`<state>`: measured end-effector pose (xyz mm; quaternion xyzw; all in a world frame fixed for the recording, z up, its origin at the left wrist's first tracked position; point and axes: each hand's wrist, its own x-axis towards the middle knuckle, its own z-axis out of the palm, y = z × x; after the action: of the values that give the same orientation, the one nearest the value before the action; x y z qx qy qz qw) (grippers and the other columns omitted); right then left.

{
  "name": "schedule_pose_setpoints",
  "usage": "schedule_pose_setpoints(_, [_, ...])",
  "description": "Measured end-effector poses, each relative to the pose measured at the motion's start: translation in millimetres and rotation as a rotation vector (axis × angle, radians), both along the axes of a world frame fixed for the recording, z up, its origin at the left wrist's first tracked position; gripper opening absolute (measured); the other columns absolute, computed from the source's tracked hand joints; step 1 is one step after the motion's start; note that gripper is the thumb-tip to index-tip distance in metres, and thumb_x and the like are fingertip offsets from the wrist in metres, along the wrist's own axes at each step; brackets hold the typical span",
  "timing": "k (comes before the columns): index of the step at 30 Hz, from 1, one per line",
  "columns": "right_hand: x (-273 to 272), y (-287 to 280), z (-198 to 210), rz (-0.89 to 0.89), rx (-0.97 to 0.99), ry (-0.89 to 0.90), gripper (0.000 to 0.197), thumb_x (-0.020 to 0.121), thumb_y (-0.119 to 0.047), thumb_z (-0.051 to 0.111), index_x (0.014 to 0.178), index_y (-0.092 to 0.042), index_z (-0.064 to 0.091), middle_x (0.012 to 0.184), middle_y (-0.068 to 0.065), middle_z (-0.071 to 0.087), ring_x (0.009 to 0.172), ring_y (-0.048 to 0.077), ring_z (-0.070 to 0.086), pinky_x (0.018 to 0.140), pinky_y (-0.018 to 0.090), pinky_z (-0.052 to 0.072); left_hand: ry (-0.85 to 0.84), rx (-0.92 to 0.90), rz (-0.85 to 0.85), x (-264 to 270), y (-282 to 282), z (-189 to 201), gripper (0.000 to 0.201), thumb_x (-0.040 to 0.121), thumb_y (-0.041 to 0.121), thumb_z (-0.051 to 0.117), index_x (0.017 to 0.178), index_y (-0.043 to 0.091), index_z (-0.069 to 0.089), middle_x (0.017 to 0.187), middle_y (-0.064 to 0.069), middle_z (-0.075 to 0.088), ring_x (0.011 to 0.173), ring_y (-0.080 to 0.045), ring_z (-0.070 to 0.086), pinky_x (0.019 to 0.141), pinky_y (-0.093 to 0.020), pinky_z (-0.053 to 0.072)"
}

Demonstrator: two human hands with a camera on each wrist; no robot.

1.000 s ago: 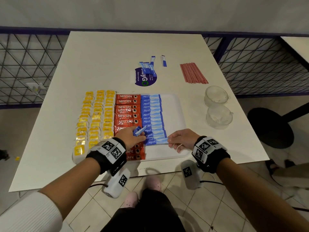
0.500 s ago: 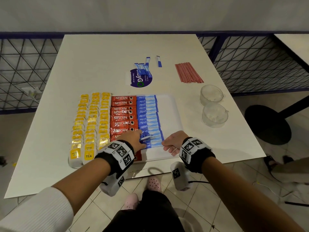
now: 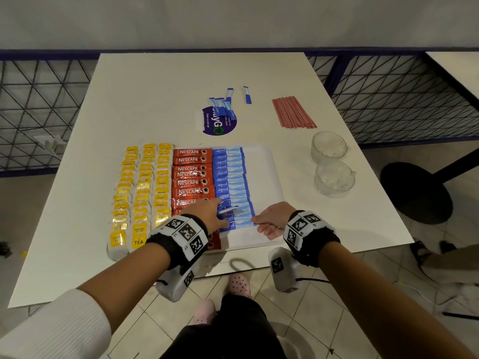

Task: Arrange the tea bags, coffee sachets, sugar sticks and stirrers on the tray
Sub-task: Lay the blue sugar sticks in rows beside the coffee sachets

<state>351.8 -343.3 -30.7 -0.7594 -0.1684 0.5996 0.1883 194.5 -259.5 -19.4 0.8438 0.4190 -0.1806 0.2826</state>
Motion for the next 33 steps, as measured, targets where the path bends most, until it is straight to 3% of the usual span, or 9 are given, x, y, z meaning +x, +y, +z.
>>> schedule_pose_setpoints(5, [10, -2, 11, 0.037, 0.202, -0.058, 0.013, 0.084, -0.013, 0.067, 0.080, -0.010, 0.054, 0.069, 0.008, 0.056, 0.054, 0.014, 0.043, 0.050, 0.021, 0.038, -0.114, -0.089, 0.079, -3, 2, 2, 0.034, 0.086, 0.036, 0.062, 0.111, 0.014, 0.055, 0.107, -0.004, 0.063, 0.090, -0.018, 0.056, 0.076, -0.025, 0.042])
schedule_pose_setpoints(8, [7, 4, 28, 0.110, 0.325, -0.069, 0.017, 0.083, -0.011, 0.068, 0.095, -0.013, 0.056, 0.077, 0.010, 0.057, 0.058, 0.014, 0.048, 0.052, 0.020, 0.041, -0.176, -0.105, 0.119, -3, 5, 4, 0.020, 0.083, 0.035, 0.066, 0.081, 0.020, 0.053, 0.081, 0.003, 0.057, 0.081, -0.017, 0.055, 0.063, -0.021, 0.040])
schedule_pose_setpoints(10, [2, 11, 40, 0.199, 0.391, -0.094, 0.021, 0.082, -0.014, 0.069, 0.100, -0.017, 0.057, 0.081, 0.009, 0.058, 0.063, 0.013, 0.053, 0.056, 0.019, 0.044, -0.191, -0.122, 0.135, -3, 7, 9, 0.028, 0.084, 0.033, 0.066, 0.069, 0.024, 0.044, 0.070, 0.006, 0.048, 0.066, -0.010, 0.047, 0.055, -0.018, 0.033])
schedule_pose_setpoints(13, [-10, 22, 50, 0.302, 0.482, -0.146, 0.023, 0.082, -0.017, 0.070, 0.102, -0.019, 0.059, 0.076, -0.002, 0.055, 0.064, 0.009, 0.054, 0.057, 0.017, 0.046, -0.202, -0.184, 0.132, -3, 11, 18, 0.030, 0.084, 0.035, 0.066, 0.068, 0.021, 0.043, 0.067, 0.004, 0.045, 0.059, -0.008, 0.041, 0.053, -0.020, 0.030])
schedule_pose_setpoints(15, [-20, 27, 52, 0.325, 0.543, -0.185, 0.024, 0.082, -0.017, 0.069, 0.103, -0.010, 0.062, 0.075, -0.006, 0.053, 0.064, 0.009, 0.053, 0.060, 0.019, 0.046, -0.246, -0.258, 0.137, -5, 11, 25, 0.028, 0.084, 0.035, 0.066, 0.069, 0.021, 0.047, 0.065, 0.004, 0.045, 0.058, -0.009, 0.041, 0.053, -0.020, 0.030])
schedule_pose_setpoints(17, [-26, 30, 51, 0.321, 0.586, -0.221, 0.022, 0.082, -0.018, 0.068, 0.097, -0.002, 0.063, 0.075, -0.006, 0.053, 0.064, 0.009, 0.052, 0.060, 0.018, 0.046, -0.316, -0.341, 0.158, -10, 9, 30, 0.026, 0.085, 0.036, 0.064, 0.070, 0.020, 0.050, 0.060, 0.004, 0.044, 0.053, -0.008, 0.040, 0.051, -0.019, 0.032])
schedule_pose_setpoints(20, [-27, 29, 51, 0.293, 0.577, -0.238, 0.014, 0.084, -0.019, 0.067, 0.083, -0.008, 0.058, 0.071, -0.004, 0.053, 0.060, 0.006, 0.052, 0.053, 0.011, 0.044, -0.474, -0.440, 0.274, -21, 7, 32, 0.022, 0.087, 0.031, 0.063, 0.072, 0.020, 0.051, 0.050, 0.007, 0.045, 0.036, -0.002, 0.039, 0.040, -0.014, 0.033])
schedule_pose_setpoints(25, [-24, 19, 46, 0.216, 0.523, -0.150, 0.010, 0.085, -0.016, 0.065, 0.078, -0.012, 0.059, 0.068, 0.001, 0.057, 0.052, 0.006, 0.052, 0.052, 0.014, 0.047, -0.601, -0.504, 0.434, -43, 4, 34, 0.021, 0.090, 0.029, 0.058, 0.073, 0.018, 0.052, 0.036, 0.009, 0.049, 0.028, -0.002, 0.035, 0.035, -0.013, 0.030])
schedule_pose_setpoints(33, [-28, -1, 34, -0.053, 0.503, 0.036, 0.009, 0.085, -0.001, 0.060, 0.077, -0.005, 0.059, 0.063, 0.008, 0.059, 0.041, 0.003, 0.054, 0.050, 0.013, 0.050, -0.540, -0.515, 0.521, -49, -3, 14, 0.038, 0.087, 0.035, 0.062, 0.062, 0.017, 0.038, 0.032, 0.009, 0.030, 0.028, -0.006, 0.026, 0.034, -0.017, 0.025])
